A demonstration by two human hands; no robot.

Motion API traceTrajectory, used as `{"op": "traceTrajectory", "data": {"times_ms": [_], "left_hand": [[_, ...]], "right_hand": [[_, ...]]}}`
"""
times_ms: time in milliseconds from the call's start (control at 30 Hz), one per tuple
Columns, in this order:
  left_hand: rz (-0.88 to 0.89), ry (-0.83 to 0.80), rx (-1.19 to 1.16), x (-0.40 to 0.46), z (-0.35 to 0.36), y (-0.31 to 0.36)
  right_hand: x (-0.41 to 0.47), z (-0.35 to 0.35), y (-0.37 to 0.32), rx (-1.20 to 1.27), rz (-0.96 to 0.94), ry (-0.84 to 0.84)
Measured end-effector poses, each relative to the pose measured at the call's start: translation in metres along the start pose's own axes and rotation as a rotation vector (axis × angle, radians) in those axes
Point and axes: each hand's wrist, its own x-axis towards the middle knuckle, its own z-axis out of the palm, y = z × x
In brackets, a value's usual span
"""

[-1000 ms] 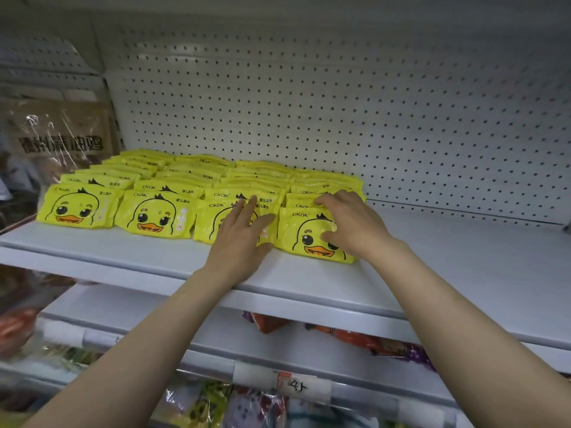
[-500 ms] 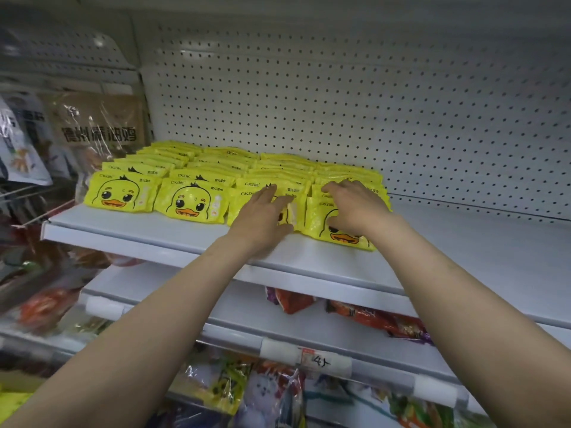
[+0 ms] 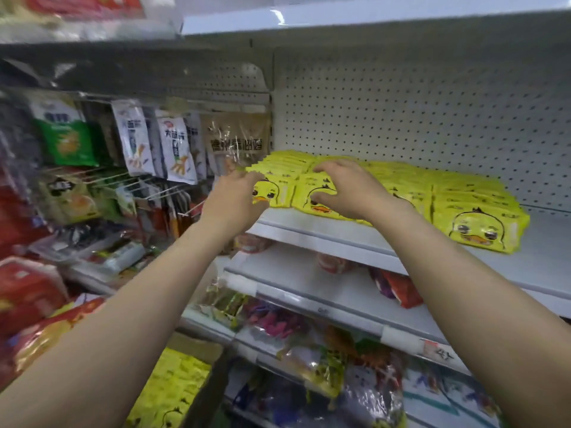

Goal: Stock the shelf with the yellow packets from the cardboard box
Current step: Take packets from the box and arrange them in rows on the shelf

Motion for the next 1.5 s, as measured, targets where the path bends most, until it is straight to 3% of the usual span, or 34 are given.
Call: {"op": "traceTrajectory", "data": {"times_ms": [367, 733, 1100, 1500], "left_hand": [[-0.079, 0.121, 0.119, -0.111, -0.093, -0.148], [-0.238, 0.084, 0.190, -0.136, -0.070, -0.266], [-0.446, -0.175, 0.154, -0.137, 0.022, -0.388], [-0.594, -0.676, -0.034, -0.224, 0.185, -0.488]], "right_hand": [[0.019, 0.055, -0.200, 0.228, -0.254, 0.035], [0.080, 0.156, -0.298, 0.295, -0.402, -0.115], [0.151, 0.313, -0.340, 0.306, -0.382, -0.427], [0.077, 0.497, -0.347, 0.282, -0.110, -0.929]]}}
